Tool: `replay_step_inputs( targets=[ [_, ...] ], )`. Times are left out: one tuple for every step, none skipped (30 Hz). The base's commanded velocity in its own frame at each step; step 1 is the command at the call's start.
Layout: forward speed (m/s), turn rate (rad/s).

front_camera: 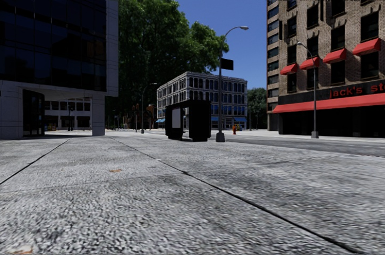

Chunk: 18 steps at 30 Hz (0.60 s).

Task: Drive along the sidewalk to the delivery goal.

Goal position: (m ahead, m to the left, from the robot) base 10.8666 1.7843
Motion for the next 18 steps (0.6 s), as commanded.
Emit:
replay_step_inputs(
  targets=[
    [2.0, 0.52],
    [2.0, 0.52],
    [2.0, 0.52],
    [2.0, 0.52],
    [2.0, 0.52],
    [2.0, 0.52],
    [2.0, 0.52],
    [2.0, 0.52],
    [2.0, 0.52],
    [2.0, 0.52],
    [2.0, 0.52],
    [2.0, 0.52],
    [2.0, 0.52],
    [2.0, 0.52],
    [2.0, 0.52],
    [2.0, 0.52],
    [2.0, 0.0],
    [2.0, 0.0]
  ],
)
